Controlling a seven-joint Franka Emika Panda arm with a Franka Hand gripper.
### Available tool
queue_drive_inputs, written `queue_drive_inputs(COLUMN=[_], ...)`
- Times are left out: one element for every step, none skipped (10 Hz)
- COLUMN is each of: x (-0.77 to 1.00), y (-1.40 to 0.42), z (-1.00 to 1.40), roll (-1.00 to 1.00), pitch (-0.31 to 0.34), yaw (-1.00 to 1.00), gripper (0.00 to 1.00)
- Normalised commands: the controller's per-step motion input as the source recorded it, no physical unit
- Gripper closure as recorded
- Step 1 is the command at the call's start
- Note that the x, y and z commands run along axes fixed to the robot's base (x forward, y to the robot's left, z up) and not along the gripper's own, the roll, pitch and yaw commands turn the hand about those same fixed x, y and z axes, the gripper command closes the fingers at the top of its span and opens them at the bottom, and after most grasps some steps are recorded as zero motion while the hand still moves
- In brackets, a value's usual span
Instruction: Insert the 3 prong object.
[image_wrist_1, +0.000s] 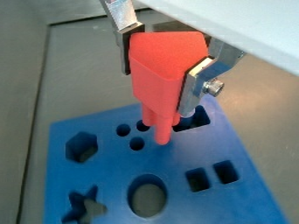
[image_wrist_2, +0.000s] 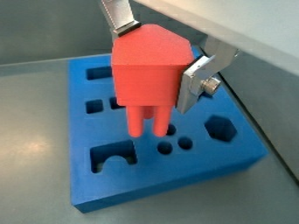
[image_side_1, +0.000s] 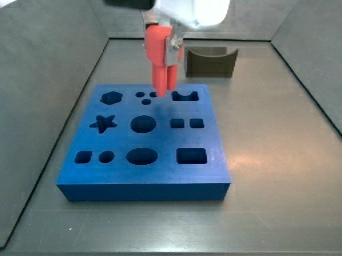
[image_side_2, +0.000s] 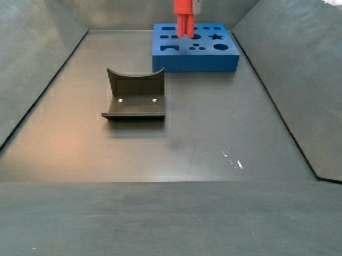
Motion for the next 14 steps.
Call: queue_drive_inputs(x=[-0.18,-0.24,-0.28,-0.31,-0.36,-0.38,-0.33,-0.06,0.25,0.37,0.39,0.05,-0.02,-0.14], y=[0.29,0.05,0.03,0.03,0.00,0.00,0.00,-0.03,-0.13,-0.06,-0.02,0.00,0.00,0.00], z=[-0.19,-0.34,-0.27,-0.21,-0.23,-0.17,-0.15,-0.12,-0.20,-0.25,-0.24,-0.23,-0.28,-0.33], roll=[0.02,0.00,0.00,0.06,0.04,0.11,0.12,0.04,0.03,0.07,0.08,0.10,0.09,0.09], pitch=[-0.084,-0.130,-0.080,-0.021,-0.036,-0.020,-0.006,0.000,0.030,0.069,0.086,0.003,-0.040,-0.096], yaw=[0.00,0.25,0.37,0.35,0.38,0.33,0.31,0.25,0.03,0.00,0.00,0.07,0.23,0.28], gripper=[1.00,1.00,1.00,1.00,1.00,1.00,1.00,1.00,1.00,1.00,1.00,1.00,1.00,1.00])
